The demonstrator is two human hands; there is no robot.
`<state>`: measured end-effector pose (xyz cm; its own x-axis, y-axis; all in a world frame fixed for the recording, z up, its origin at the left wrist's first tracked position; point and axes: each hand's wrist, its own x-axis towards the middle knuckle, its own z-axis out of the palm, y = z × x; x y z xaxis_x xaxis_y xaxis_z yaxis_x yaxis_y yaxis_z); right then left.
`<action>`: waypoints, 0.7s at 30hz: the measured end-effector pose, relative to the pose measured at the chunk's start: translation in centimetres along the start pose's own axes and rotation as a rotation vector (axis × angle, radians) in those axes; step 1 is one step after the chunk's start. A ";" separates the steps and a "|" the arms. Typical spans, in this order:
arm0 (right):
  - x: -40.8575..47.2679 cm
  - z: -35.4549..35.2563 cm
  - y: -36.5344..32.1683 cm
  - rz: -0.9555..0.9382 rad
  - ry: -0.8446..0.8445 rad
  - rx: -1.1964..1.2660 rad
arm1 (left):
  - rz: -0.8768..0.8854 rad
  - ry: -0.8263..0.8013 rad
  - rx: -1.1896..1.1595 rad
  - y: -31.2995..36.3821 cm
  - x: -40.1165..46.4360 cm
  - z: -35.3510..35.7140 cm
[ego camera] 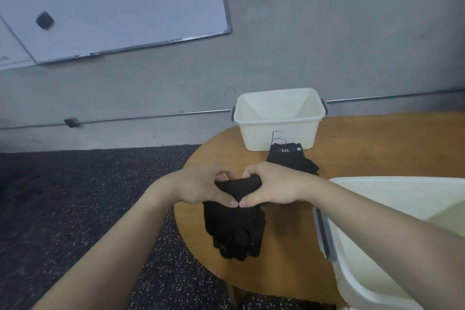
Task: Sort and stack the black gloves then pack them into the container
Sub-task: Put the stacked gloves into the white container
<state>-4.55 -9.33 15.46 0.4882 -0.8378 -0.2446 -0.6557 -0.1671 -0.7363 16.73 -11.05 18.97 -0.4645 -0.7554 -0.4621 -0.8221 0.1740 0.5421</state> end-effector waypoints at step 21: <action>-19.2 0.1 -3.2 -0.252 0.405 0.429 | 0.494 0.543 -0.349 11.5 -11.4 7.8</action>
<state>-11.78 7.36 22.42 0.2859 -0.9440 0.1645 -0.2193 -0.2316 -0.9478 10.01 4.51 25.06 -0.4491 -0.8594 0.2443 -0.3721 0.4285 0.8233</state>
